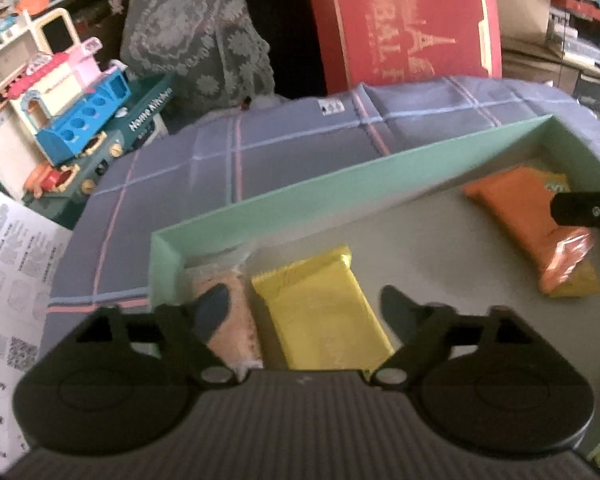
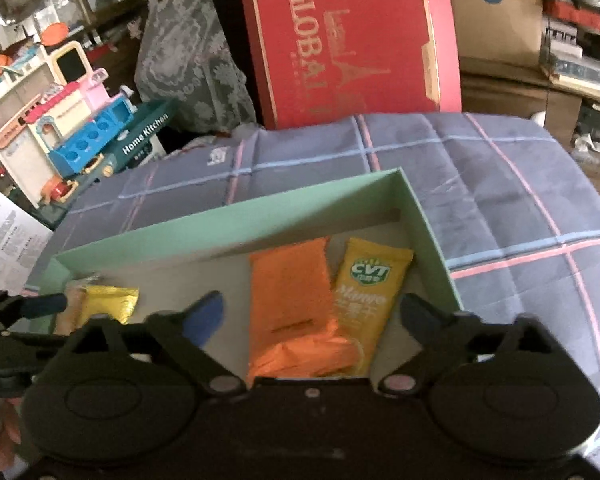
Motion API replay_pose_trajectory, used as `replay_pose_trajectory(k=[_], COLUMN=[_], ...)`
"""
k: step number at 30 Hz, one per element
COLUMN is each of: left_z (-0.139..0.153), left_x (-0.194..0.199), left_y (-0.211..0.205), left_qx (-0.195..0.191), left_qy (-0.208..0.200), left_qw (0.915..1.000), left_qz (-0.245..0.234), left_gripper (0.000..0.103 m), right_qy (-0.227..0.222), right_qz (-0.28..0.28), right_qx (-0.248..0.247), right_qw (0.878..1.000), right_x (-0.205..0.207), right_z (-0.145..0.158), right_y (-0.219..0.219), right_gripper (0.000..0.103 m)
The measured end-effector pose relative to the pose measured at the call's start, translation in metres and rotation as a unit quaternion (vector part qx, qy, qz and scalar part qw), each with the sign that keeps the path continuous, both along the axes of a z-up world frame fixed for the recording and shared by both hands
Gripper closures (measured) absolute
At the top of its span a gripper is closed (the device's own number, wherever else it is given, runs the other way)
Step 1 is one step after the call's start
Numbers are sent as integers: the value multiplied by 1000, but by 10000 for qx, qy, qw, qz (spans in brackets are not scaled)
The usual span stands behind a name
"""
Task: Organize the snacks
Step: 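Open both tools to release the WINSUN packets into the box, then grasp the red tube-shaped packet with the left tool while the right tool grasps the orange-red snack bag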
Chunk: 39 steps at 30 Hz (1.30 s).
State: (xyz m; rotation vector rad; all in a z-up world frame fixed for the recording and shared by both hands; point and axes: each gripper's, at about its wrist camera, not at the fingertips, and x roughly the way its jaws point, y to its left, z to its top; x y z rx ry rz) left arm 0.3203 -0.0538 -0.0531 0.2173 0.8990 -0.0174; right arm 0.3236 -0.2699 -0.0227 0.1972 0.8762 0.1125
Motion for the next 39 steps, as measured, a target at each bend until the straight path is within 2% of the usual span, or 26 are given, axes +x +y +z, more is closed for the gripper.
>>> replay_pose_trajectory(k=[2,5,19,23,30,39], left_z=[7,14,36,30,14,-1], left_x=[-11,-30,-143,-164,-194,-212], left_y=[0,-1,-11,-7,24,42], left_qx=[-79,-188,-588,-570,-681,-744], left_qy=[-21,11,38,78,277,440], left_qw=[10000,9998,9975,9976,9973,9958], left_qz=[23,-22,-392,-376,16,293], left_gripper=[7,2,0,0,0,0], right_qy=[45,184,62,128,400,642], right_qz=[-10,-20,15,-57,-180,-490], right_qx=[44,189,608,619,858,1107], right_qw=[10000,9996,9981,9980,9953,9906], right_x=[-7,-22,-131,-161,-200,-225], right_z=[5,12,38,34,17,-2], right_y=[-3,-9,-40,-45,-56,-62], right_gripper=[0,0,0,0,0,0])
